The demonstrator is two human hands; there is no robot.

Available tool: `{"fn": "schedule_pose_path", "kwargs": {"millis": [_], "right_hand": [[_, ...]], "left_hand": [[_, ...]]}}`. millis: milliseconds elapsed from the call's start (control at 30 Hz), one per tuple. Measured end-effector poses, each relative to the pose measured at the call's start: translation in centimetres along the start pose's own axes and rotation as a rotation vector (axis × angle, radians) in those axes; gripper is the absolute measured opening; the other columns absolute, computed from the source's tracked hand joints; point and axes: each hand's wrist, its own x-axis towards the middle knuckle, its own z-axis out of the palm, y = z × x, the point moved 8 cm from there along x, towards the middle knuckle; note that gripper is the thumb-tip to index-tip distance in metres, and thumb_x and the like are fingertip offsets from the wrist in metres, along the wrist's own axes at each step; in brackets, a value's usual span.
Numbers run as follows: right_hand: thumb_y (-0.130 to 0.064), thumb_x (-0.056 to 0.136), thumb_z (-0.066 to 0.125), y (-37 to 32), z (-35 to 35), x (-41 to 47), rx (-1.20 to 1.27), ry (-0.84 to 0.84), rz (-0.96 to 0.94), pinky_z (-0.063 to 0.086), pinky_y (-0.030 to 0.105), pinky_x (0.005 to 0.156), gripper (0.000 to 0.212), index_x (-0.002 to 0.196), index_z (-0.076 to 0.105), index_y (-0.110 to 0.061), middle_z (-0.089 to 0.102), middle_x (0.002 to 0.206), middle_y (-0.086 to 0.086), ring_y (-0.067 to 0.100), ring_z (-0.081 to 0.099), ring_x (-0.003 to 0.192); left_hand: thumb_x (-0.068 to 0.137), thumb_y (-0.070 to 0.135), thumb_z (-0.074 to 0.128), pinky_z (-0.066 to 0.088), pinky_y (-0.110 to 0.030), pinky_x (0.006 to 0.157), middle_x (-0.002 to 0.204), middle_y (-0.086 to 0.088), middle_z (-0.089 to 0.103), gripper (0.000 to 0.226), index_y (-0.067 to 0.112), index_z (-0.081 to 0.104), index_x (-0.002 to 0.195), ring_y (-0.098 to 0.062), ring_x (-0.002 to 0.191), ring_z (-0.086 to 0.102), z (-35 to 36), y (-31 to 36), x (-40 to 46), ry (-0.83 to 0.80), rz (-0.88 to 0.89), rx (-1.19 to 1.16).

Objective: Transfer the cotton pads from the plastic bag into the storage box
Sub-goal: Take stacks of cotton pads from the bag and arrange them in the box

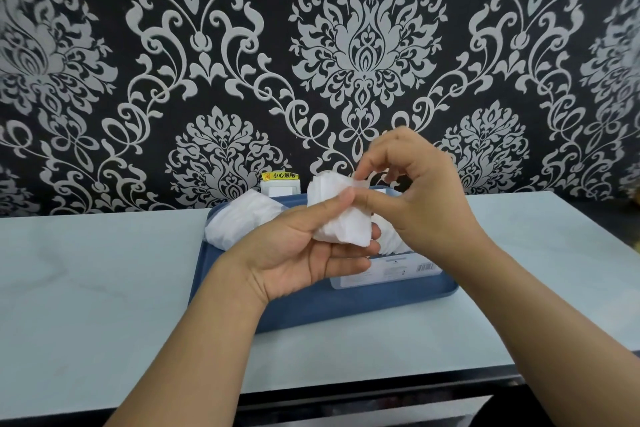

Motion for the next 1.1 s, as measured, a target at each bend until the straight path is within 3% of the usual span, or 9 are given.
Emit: {"fn": "schedule_pose_path", "kwargs": {"millis": [67, 167, 367, 533, 633, 933, 1100], "right_hand": [[-0.016, 0.075, 0.086, -0.1, 0.3, 0.0, -0.032, -0.037, -0.009, 0.043, 0.014, 0.072, 0.017, 0.089, 0.076, -0.016, 0.062, 0.091, -0.008, 0.007, 0.055, 0.081], [-0.019, 0.074, 0.086, 0.3, 0.6, -0.1, -0.003, -0.097, 0.035, 0.043, 0.014, 0.074, 0.021, 0.094, 0.078, -0.020, 0.063, 0.092, -0.011, 0.005, 0.057, 0.084], [-0.019, 0.072, 0.088, 0.5, 0.7, -0.2, 0.058, -0.063, 0.056, 0.045, 0.016, 0.073, 0.016, 0.086, 0.080, -0.020, 0.067, 0.086, -0.005, 0.007, 0.061, 0.082], [-0.016, 0.078, 0.084, 0.5, 1.3, -0.1, -0.008, -0.160, 0.042, 0.047, 0.025, 0.074, 0.010, 0.081, 0.074, -0.014, 0.068, 0.087, -0.004, 0.008, 0.060, 0.082], [-0.017, 0.080, 0.083, 0.4, 1.1, 0.0, -0.047, -0.241, 0.043, 0.047, 0.023, 0.075, 0.009, 0.081, 0.074, -0.015, 0.070, 0.079, -0.009, 0.007, 0.061, 0.077], [-0.016, 0.084, 0.079, 0.4, 1.0, 0.1, -0.117, -0.391, 0.010, 0.052, 0.034, 0.072, 0.005, 0.084, 0.075, -0.013, 0.072, 0.075, -0.003, 0.011, 0.063, 0.071], [-0.013, 0.084, 0.079, 0.8, 1.1, 0.1, -0.045, -0.394, 0.018, 0.054, 0.028, 0.072, 0.004, 0.085, 0.077, -0.009, 0.074, 0.078, 0.002, 0.014, 0.065, 0.072]], "left_hand": [[0.063, 0.038, 0.090, 0.062, -0.034, 0.062, 0.096, -0.018, 0.072, 0.052, 0.008, 0.077, 0.105, -0.026, 0.079, 0.074, 0.0, 0.1, -0.1, -0.024, 0.018, -0.010], [0.059, 0.041, 0.093, 0.063, -0.034, 0.064, 0.097, -0.017, 0.073, 0.059, 0.007, 0.078, 0.105, -0.027, 0.083, 0.074, -0.3, 0.2, -0.2, -0.030, 0.033, 0.002], [0.079, 0.061, 0.059, 0.063, -0.033, 0.062, 0.093, -0.014, 0.070, 0.062, 0.010, 0.069, 0.112, -0.027, 0.082, 0.071, -0.3, 0.2, -0.1, 0.053, 0.001, -0.051], [0.085, 0.059, 0.056, 0.063, -0.032, 0.062, 0.090, -0.012, 0.067, 0.059, 0.011, 0.065, 0.118, -0.024, 0.079, 0.069, -0.6, 0.0, 0.0, 0.060, -0.026, -0.031], [0.086, 0.061, 0.054, 0.062, -0.032, 0.062, 0.092, -0.013, 0.067, 0.060, 0.014, 0.067, 0.121, -0.022, 0.077, 0.069, -1.0, -0.3, 0.0, 0.061, -0.052, 0.042], [0.074, 0.064, 0.063, 0.062, -0.036, 0.061, 0.093, -0.017, 0.071, 0.063, 0.012, 0.073, 0.108, -0.025, 0.075, 0.072, -1.8, -0.8, 0.1, 0.053, -0.109, 0.192], [0.050, 0.067, 0.086, 0.061, -0.037, 0.059, 0.096, -0.015, 0.070, 0.087, 0.008, 0.071, 0.114, -0.027, 0.074, 0.073, -1.8, -1.4, 0.2, 0.012, -0.161, 0.201]]}}
